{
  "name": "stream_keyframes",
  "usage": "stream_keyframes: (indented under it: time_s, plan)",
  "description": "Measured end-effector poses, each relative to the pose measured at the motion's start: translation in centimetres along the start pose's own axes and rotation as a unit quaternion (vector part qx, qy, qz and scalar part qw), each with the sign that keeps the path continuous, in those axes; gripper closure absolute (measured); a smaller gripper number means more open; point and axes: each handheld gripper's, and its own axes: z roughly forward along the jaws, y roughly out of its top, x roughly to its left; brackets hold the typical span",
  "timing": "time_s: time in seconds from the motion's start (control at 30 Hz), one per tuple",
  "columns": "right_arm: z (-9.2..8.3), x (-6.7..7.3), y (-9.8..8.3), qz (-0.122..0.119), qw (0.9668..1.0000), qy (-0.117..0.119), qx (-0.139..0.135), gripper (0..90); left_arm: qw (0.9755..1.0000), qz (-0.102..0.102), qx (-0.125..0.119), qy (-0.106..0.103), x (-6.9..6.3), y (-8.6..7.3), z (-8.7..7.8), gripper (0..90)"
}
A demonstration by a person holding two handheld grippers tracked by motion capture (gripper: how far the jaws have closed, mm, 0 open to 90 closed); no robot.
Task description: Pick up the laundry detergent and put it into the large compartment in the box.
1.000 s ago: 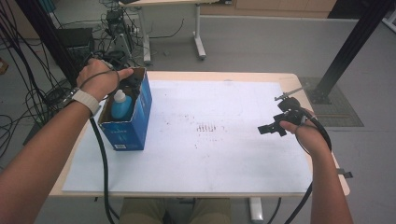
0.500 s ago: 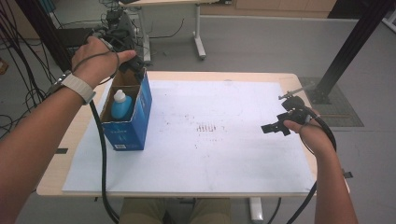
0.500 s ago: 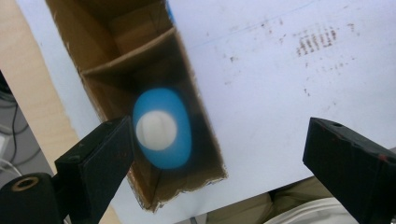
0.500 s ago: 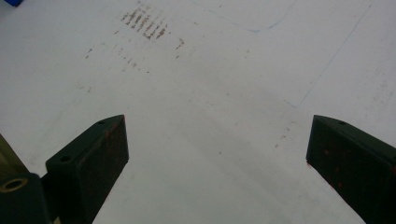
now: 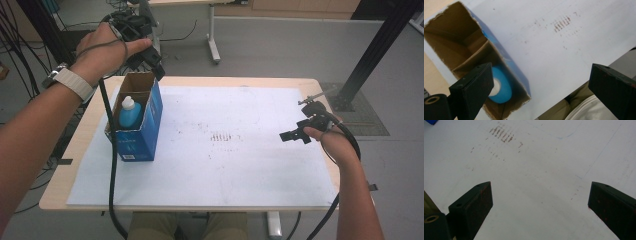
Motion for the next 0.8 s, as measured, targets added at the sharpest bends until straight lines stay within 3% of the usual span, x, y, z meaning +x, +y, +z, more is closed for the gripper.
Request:
stream_keyframes:
  time_s: [0.33,0.47,0.57,0.8]
  plan:
    - [-0.5,0.6,1.0,-0.011,0.9999,-0.006,0.002,5.9,0.9978,0.066,0.000,-0.011,-1.3,1.1,0.6,6.3]
    - [-0.4,0.8,1.3,-0.014,0.9999,-0.006,0.006,5.9,0.9934,0.113,0.012,-0.011,-2.2,2.0,1.0,6.4]
    - [-0.5,0.9,1.4,-0.013,0.9999,-0.007,0.008,5.9,0.9889,0.148,0.013,-0.005,-3.1,2.2,1.4,6.6]
    - [-1.3,1.4,1.6,-0.013,0.9998,-0.014,0.007,6.1,0.9807,0.195,0.001,-0.011,-4.2,2.2,2.6,6.6]
